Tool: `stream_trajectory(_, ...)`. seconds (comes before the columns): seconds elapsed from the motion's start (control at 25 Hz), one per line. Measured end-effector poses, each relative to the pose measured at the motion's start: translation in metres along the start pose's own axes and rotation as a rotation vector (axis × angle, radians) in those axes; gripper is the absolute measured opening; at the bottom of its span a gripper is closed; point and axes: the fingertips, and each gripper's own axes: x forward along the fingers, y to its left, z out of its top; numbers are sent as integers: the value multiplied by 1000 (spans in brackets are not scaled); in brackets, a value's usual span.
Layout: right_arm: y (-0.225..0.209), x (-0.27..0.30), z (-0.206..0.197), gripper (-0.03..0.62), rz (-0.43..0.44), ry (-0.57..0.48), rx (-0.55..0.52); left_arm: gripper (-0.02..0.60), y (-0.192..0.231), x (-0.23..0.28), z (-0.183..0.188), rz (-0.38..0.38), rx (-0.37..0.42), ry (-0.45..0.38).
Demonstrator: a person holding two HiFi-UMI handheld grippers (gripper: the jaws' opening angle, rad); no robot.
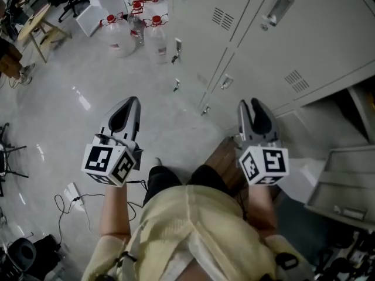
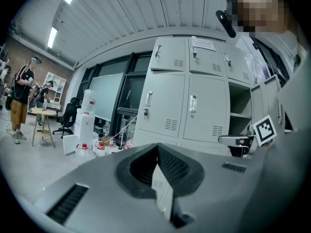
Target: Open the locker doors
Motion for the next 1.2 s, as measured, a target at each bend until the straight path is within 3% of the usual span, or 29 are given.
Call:
stream_trajectory(0.28,54,73,-42,117,-100,2,76,3,94,-2,-32,-78,51,67)
stream_trajectory(0.52,110,117,-62,117,-90,28,64,3,162,-8,-46,-77,21,76)
stream_trajectory(0.84,130,179,-88,117,-40,86,13,3,207,25,-64,-68,-20,109)
stream_trajectory(1.08,130,218,-112,117,35,116,30,3,206,71,-70,-71,25,102)
stream_trajectory(1.2,131,234,-120,117,85,119,25,3,205,99,-75,-68,9,88)
